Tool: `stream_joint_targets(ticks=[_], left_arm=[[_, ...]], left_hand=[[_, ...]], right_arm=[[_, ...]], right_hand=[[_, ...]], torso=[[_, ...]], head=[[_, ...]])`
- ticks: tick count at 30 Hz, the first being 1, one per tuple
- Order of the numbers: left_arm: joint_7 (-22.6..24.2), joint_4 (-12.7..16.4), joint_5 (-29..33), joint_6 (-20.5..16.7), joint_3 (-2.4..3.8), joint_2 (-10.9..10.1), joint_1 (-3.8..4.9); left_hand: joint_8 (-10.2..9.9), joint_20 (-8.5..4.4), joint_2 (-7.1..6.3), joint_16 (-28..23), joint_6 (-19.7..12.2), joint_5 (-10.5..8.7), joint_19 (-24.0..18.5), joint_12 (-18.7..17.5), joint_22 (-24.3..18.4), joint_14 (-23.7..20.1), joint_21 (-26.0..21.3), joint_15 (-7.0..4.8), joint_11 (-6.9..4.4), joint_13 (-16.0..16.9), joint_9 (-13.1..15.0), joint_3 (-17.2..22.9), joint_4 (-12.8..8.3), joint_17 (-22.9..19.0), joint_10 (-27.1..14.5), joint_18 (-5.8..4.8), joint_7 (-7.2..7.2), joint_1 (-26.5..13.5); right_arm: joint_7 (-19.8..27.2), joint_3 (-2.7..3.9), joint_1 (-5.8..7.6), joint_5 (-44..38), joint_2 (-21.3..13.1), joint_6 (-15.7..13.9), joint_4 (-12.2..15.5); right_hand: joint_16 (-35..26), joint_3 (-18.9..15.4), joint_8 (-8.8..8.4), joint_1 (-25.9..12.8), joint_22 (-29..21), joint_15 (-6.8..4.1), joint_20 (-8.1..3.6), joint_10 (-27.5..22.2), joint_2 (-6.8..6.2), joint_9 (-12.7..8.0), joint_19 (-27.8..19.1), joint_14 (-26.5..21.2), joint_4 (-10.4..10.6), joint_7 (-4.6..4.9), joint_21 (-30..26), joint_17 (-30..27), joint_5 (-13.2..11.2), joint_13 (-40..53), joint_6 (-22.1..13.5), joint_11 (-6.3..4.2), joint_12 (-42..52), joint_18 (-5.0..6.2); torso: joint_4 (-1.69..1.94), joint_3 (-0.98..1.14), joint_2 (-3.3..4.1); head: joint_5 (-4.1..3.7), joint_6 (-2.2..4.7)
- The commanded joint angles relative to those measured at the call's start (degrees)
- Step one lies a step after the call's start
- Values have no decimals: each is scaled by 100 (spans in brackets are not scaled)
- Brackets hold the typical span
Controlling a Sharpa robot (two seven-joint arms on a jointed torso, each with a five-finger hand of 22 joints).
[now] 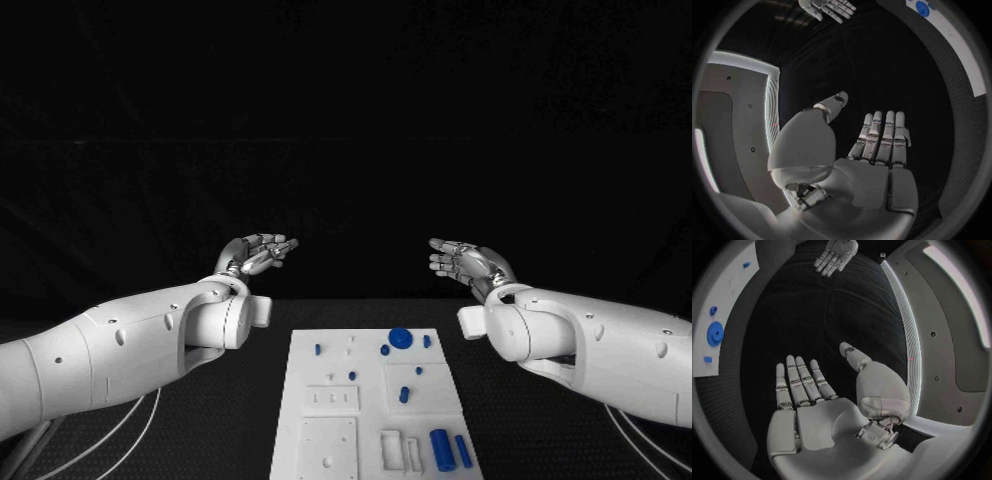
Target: Assemble the parts on the task board
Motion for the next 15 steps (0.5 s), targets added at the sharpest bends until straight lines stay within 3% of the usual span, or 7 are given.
stream_joint_targets(ticks=[1,3,8,9,13,15], left_arm=[[-531,-140,-234,558,-54,55,92],[-554,-168,-241,577,-69,64,112],[-554,-168,-241,578,-69,64,112],[-620,-104,-261,825,-70,32,100],[-630,-67,-400,957,-72,-6,79],[-620,-34,-458,980,-73,-34,71]], left_hand=[[19,-4,1,7,19,11,19,16,148,22,26,9,5,4,8,17,5,9,25,-89,9,37],[20,-3,2,9,20,10,19,16,148,24,29,11,7,4,10,15,11,11,24,-89,14,37],[29,-35,36,59,32,7,80,30,148,105,81,21,37,10,27,-5,23,45,57,-89,60,72],[32,-45,40,70,39,7,96,34,147,124,93,20,42,12,31,-12,17,52,68,-89,69,86],[97,-124,108,209,188,4,298,115,142,382,215,5,137,46,73,-97,-106,121,293,-72,189,210],[159,-165,173,382,347,25,527,216,143,736,335,-18,177,84,102,-153,-211,197,543,16,252,277]], right_arm=[[-857,-92,140,-199,2,1123,-168],[-982,-145,213,-217,2,1269,-245],[-1109,-200,288,-235,1,1419,-324],[-1165,-201,274,-2019,111,1304,-625],[-1214,-200,258,-3144,175,1301,-764],[-1219,-200,251,-3645,209,1322,-824]], right_hand=[[95,154,91,247,310,79,33,211,-14,84,114,175,-100,489,31,76,65,22,148,70,45,143],[152,194,143,389,337,156,26,328,-46,98,213,270,-219,549,61,107,90,34,223,129,78,181],[306,268,320,636,340,158,17,667,-121,154,435,543,-384,522,111,183,81,69,527,112,180,271],[344,287,354,692,334,141,17,742,-145,162,506,615,-420,507,127,200,83,72,597,89,199,300],[536,371,512,945,295,-16,31,1194,-229,188,914,1007,-535,444,209,288,71,90,980,-68,308,469],[672,427,600,1055,276,-132,35,1472,-252,205,1161,1278,-560,416,275,362,60,119,1209,-170,396,571]], torso=[[0,0,0],[0,0,0],[0,0,0],[1,-10,-3],[3,-15,-4],[5,-15,-3]], head=[[0,-1],[0,-1],[0,-1],[65,-103],[69,-101],[78,-113]])
